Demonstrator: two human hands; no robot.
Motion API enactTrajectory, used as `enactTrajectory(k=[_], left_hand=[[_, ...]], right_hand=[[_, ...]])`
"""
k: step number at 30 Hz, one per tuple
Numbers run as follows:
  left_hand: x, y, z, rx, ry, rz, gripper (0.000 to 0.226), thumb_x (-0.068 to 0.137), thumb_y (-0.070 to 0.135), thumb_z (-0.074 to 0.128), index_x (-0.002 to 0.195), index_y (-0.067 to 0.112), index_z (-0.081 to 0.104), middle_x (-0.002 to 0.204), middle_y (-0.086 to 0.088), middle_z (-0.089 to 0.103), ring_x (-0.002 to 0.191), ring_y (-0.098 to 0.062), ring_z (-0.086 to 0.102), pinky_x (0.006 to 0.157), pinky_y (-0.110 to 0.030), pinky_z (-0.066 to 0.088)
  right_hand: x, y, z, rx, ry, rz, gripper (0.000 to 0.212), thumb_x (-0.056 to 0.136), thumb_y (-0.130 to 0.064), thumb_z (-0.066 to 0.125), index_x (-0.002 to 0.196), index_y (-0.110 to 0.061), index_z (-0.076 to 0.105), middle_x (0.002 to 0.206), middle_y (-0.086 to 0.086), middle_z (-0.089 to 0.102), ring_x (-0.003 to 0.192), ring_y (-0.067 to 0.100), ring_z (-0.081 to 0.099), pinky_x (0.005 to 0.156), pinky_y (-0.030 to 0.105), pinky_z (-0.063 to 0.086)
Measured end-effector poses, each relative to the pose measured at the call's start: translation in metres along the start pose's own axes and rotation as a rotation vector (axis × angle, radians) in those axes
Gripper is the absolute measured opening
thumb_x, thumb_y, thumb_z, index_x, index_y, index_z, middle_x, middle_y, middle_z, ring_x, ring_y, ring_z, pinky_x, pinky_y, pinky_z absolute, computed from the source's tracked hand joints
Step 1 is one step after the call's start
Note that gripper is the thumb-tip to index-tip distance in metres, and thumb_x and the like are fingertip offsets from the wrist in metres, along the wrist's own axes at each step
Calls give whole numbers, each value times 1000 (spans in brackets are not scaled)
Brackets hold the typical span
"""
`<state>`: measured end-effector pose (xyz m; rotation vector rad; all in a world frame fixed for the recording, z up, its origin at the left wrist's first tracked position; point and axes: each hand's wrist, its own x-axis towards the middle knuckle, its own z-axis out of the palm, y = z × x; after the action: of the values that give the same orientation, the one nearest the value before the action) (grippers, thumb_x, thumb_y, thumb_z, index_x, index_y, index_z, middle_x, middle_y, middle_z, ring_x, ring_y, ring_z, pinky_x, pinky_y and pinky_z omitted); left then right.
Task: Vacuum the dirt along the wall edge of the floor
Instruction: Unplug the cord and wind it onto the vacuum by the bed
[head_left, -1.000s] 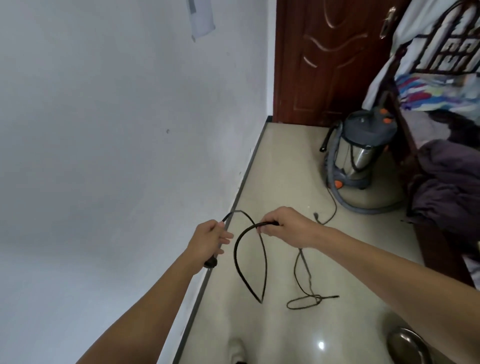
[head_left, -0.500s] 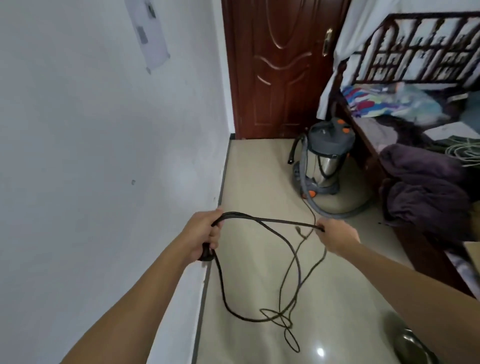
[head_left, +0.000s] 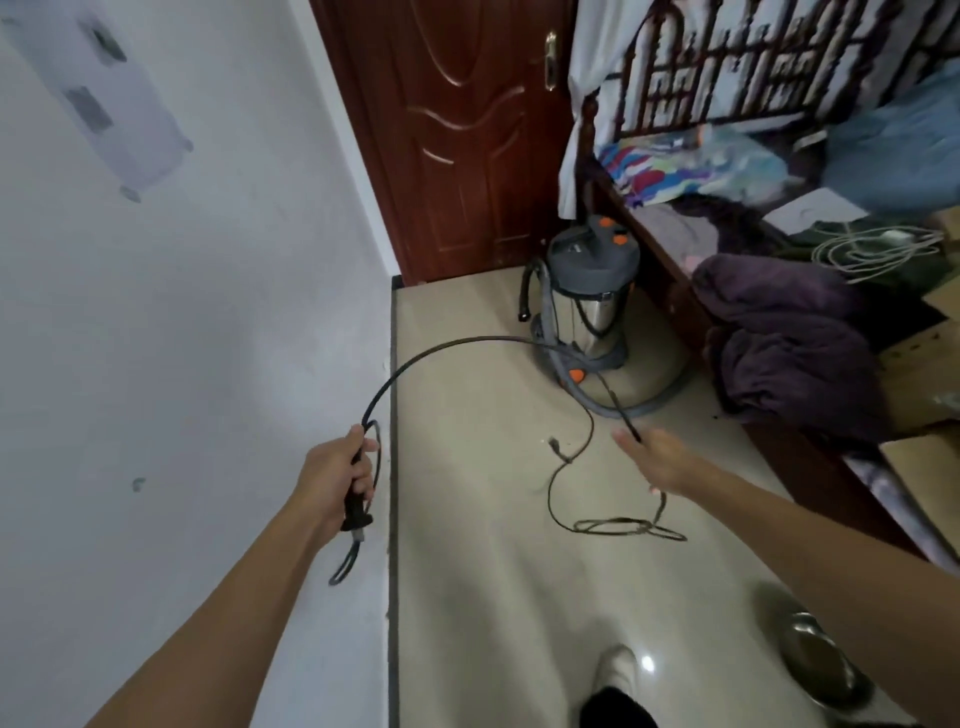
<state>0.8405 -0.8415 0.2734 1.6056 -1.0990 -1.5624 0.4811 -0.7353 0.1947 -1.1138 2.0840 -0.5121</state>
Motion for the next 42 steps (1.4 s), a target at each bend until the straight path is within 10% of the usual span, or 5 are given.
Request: enactTrajectory(k=[5,12,22,29,42], left_hand=[[39,18,46,16,66,11,20,98,12,49,79,9,53,55,-3,41,43,-15,35,40,-23,35],[77,44,120,101,-23,73,20,102,12,41,84,8,49,75,-16,71,52,-17,56,44,-24,40],[109,66,191,81,-42,128,24,103,19,41,84,9,51,70,-1,68,74,-22,55,76,-35,44],[140,99,209,-401,-171,-110,28,105,22,32,78,17,39,52,-2,41,42,-16,41,61,-33,44],[301,196,68,537,171,353,31,104,23,38,80,5,46,63,-15,48,47,-26,43,48,-34,43]], right_hand=[[41,-30,-31,-47,160,-388,21,106,-28,43,90,-19,53,75,-1,53,76,21,49,69,33,33],[86,-60,-49,-402,-338,-656,24,104,-26,49,115,-17,68,109,3,71,101,21,62,82,30,43],[124,-109,-86,-285,-302,-836,25,104,-27,48,114,-19,69,110,1,71,101,20,62,89,39,49],[138,-98,-75,-260,-295,-757,20,103,-34,50,104,-22,67,84,-6,67,80,13,58,72,31,45],[252,10,-68,-364,38,204,21,101,-33,48,96,-20,63,109,13,68,107,31,64,77,32,43]])
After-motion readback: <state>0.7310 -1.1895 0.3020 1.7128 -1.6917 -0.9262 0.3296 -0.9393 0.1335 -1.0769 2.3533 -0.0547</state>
